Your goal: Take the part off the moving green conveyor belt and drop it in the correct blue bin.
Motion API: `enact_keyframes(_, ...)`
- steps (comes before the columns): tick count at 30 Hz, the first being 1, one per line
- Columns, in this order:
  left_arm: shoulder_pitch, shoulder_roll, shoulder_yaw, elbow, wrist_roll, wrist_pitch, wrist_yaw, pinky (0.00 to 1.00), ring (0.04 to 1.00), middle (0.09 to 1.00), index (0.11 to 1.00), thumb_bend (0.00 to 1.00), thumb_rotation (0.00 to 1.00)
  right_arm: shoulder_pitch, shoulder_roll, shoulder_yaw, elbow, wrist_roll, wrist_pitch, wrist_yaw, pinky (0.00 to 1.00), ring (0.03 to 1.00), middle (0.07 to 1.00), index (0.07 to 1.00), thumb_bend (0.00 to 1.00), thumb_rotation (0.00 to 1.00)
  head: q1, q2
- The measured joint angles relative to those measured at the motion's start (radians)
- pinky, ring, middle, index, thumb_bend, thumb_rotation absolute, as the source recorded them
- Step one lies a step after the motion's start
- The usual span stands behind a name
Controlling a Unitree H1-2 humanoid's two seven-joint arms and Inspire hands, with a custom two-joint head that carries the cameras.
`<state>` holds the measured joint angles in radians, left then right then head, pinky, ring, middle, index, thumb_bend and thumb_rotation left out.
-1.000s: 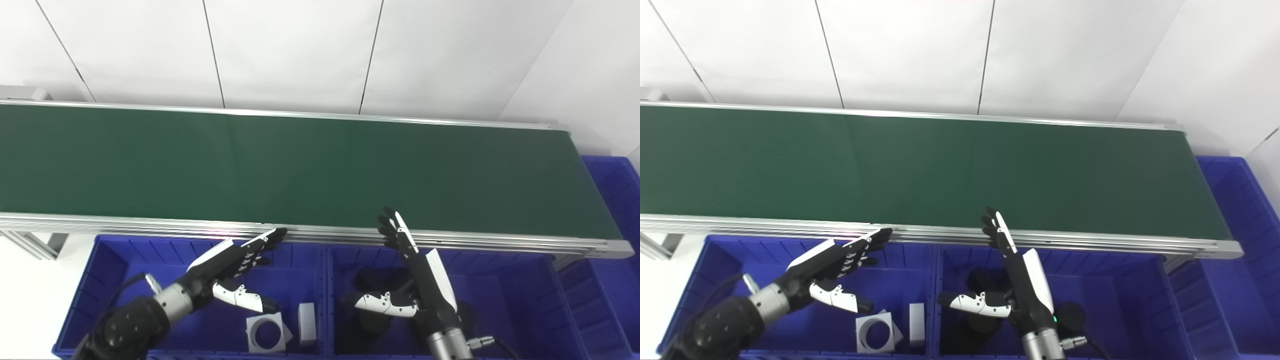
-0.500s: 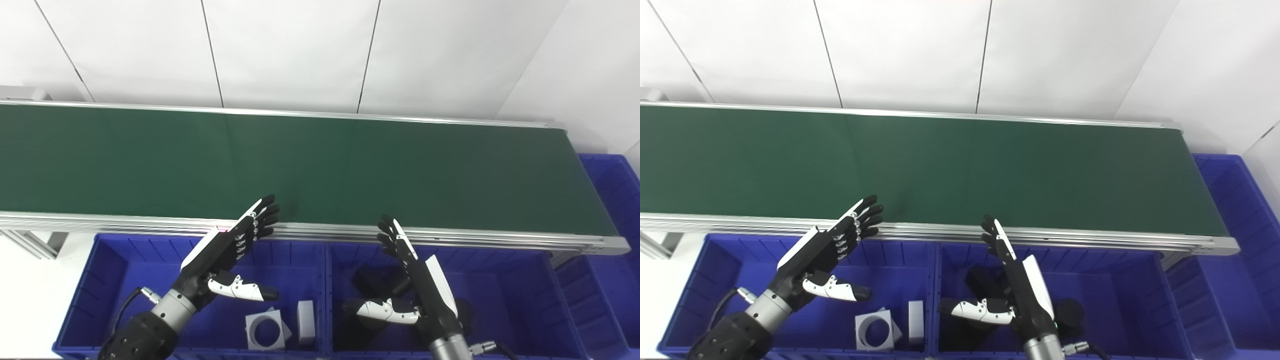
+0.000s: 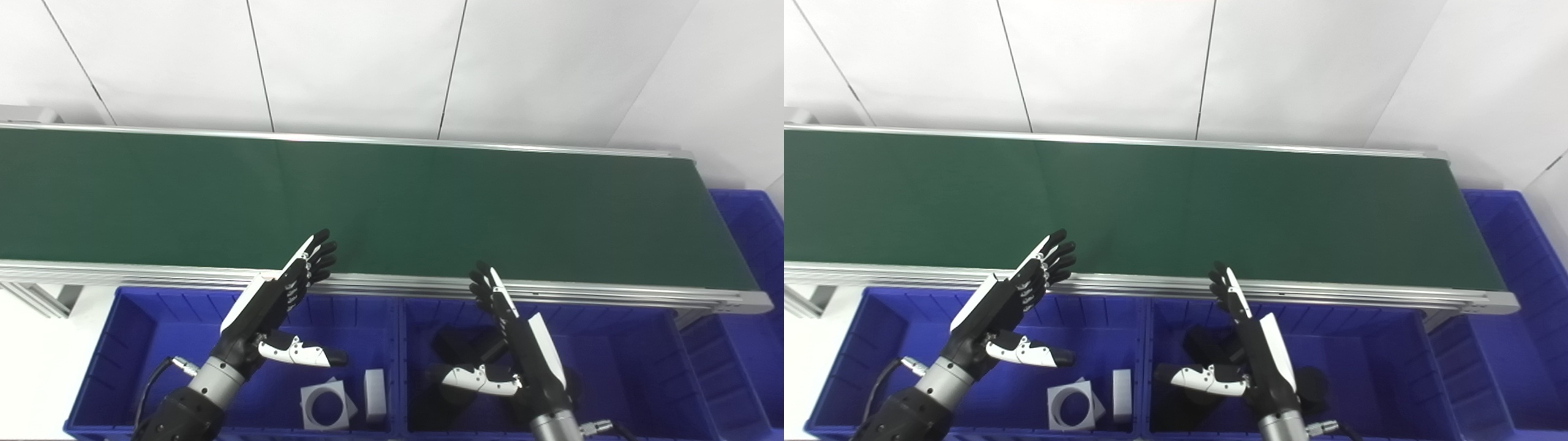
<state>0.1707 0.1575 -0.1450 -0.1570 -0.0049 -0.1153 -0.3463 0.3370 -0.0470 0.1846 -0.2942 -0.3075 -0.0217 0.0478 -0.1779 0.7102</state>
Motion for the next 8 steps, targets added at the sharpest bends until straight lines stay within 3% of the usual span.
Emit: enact_keyframes(8, 0.038, -0.006, -0.011, -0.003, 0.03, -0.002, 0.026, 0.94, 0.976, 0.997, 1.0, 0.99, 0.28, 0.007, 0.001, -0.001, 0.0, 0.001, 0.0, -0.01, 0.89, 0.91, 0.926, 0.98, 0.91, 0.27, 0.011, -0.002)
